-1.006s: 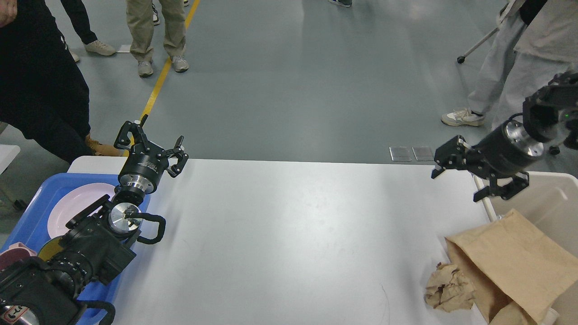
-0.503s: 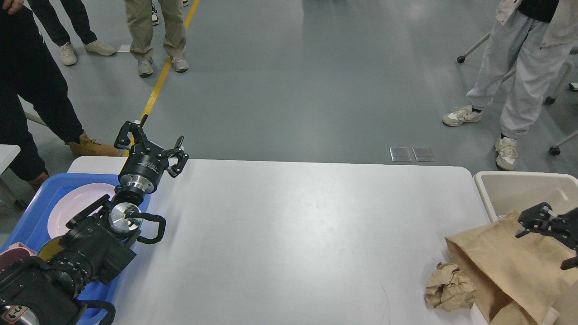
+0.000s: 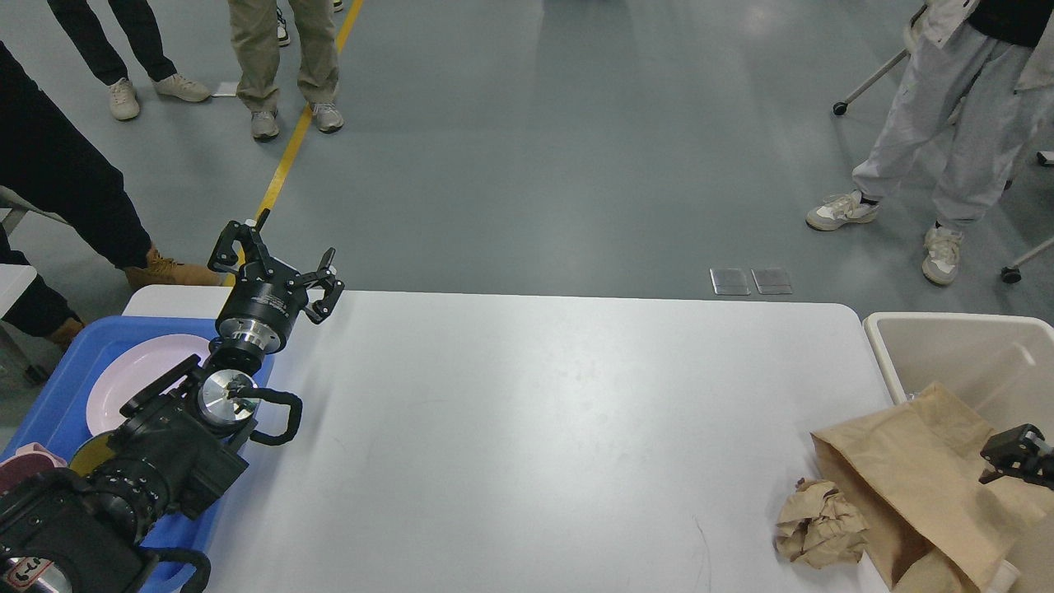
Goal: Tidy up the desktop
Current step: 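Lower the right gripper onto the brown paper bag by the bin and grasp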
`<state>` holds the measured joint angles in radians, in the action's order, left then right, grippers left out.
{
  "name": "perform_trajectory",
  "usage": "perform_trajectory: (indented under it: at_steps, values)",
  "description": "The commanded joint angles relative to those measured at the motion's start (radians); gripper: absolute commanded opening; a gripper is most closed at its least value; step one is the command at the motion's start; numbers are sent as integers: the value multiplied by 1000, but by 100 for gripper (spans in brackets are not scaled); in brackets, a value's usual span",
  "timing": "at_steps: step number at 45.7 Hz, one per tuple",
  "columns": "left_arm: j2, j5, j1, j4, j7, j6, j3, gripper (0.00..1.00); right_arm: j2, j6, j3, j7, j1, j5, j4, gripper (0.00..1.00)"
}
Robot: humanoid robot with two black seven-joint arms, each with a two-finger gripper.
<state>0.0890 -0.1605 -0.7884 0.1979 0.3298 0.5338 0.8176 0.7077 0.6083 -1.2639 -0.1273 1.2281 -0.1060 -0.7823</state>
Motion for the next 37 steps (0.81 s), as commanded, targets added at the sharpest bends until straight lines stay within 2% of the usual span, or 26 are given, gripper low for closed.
perform_trajectory:
  at_steps: [1,11,14,18,20,24,25,26,37]
  values:
    - [0,-1,0,0,0,0,0,97,-7,-79,78,1,-65,-1,-3,100]
    - [0,-1,0,0,0,0,0,97,-20,-212,113,0,-124,-3,-11,97]
    - [0,1,0,0,0,0,0,97,-22,-283,127,0,-143,-4,-17,88]
    - [0,-1,0,0,0,0,0,97,-28,-363,141,0,-171,-4,-29,81]
    - [0,1,1,0,0,0,0,97,-28,-377,144,0,-179,-4,-34,66]
    - [0,1,1,0,0,0,0,97,-28,-374,144,0,-180,-4,-46,17]
    - [0,-1,0,0,0,0,0,97,-27,-374,144,0,-183,-4,-51,6]
    - [0,-1,0,0,0,0,0,97,-25,-374,144,0,-185,-4,-54,0]
    - [0,-1,0,0,0,0,0,97,-19,-384,149,0,-179,-4,-52,0]
